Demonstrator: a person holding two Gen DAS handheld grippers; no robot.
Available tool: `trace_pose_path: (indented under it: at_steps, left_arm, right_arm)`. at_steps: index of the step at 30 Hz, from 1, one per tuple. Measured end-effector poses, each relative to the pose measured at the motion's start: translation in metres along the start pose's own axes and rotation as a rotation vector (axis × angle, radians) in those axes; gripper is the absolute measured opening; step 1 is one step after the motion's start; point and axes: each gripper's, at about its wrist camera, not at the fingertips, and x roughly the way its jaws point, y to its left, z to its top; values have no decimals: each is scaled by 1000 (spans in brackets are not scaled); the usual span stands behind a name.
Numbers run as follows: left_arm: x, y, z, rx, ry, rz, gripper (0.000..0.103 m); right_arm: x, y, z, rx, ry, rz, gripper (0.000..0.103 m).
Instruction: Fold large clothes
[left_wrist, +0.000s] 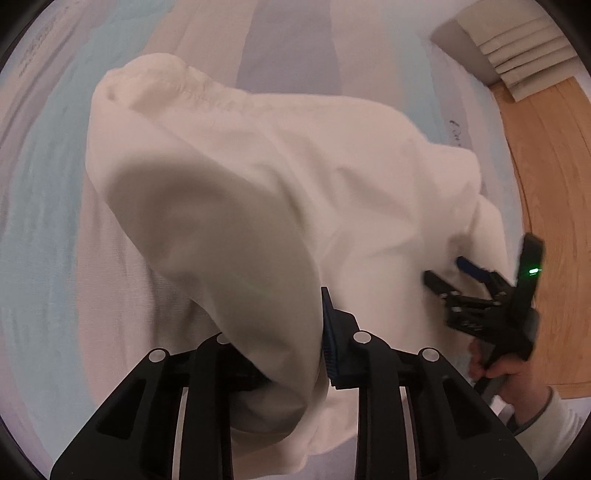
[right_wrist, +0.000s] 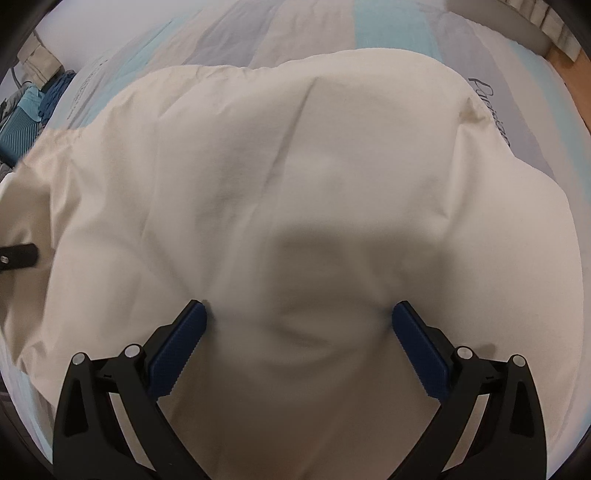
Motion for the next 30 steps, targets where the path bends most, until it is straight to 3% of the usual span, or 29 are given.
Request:
trace_pose_path:
  at_steps: [8, 16, 23, 27, 30]
  left_arm:
    - [-35, -51, -15, 66, 3, -21, 23]
    - [-34, -97, -8, 108, 16, -25, 23]
    - [-41, -111, -6, 118, 21, -15, 23]
    - [-43, -127, -7, 128, 28, -15, 23]
    - [-42, -146, -7, 154, 37, -8, 23]
  right_arm:
    - [6, -2, -9, -14, -24, 2, 97]
    - [-5, -9, -21, -49, -66, 37, 97]
    - [-69, -12, -74, -94, -206, 4, 94]
    - [-60, -10, -107, -149, -181, -10, 94]
    - [-48, -15, -110, -124, -173, 12, 96]
